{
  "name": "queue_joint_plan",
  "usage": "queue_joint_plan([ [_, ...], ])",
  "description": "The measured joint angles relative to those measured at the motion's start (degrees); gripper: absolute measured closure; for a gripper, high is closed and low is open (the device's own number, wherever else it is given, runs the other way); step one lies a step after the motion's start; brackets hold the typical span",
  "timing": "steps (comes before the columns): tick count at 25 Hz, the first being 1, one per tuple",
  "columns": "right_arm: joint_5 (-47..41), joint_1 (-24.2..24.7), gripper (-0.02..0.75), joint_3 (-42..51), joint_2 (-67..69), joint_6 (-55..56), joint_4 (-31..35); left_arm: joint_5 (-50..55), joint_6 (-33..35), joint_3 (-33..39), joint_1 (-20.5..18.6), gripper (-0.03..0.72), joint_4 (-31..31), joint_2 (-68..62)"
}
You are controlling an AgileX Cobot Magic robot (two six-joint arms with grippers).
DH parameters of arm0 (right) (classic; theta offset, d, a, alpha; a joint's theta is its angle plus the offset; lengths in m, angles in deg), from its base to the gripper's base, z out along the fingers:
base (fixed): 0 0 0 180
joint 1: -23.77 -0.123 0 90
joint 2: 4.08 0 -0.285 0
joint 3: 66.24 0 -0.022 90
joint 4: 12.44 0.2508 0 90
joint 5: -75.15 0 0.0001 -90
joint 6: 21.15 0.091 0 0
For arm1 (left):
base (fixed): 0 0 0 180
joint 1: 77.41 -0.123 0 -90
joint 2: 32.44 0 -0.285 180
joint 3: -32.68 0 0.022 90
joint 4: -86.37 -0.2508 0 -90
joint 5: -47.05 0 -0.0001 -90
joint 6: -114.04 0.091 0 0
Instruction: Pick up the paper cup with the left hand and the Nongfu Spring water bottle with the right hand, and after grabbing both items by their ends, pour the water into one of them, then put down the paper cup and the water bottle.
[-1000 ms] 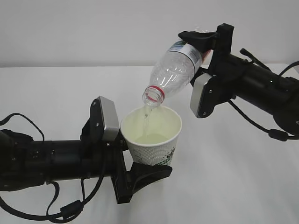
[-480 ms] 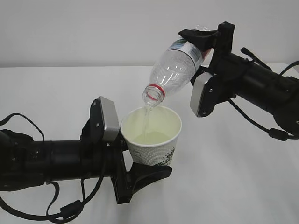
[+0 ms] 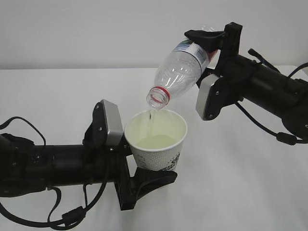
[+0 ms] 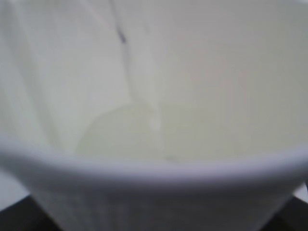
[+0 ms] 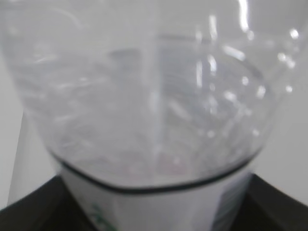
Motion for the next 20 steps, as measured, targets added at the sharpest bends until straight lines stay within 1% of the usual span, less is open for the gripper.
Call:
queue_joint_plan([
  [20,0.4,0.0,0.207,0.0,0.0,0.0,0.1,0.0,0.0,0.0,0.0,0.130,0.0,0.0],
])
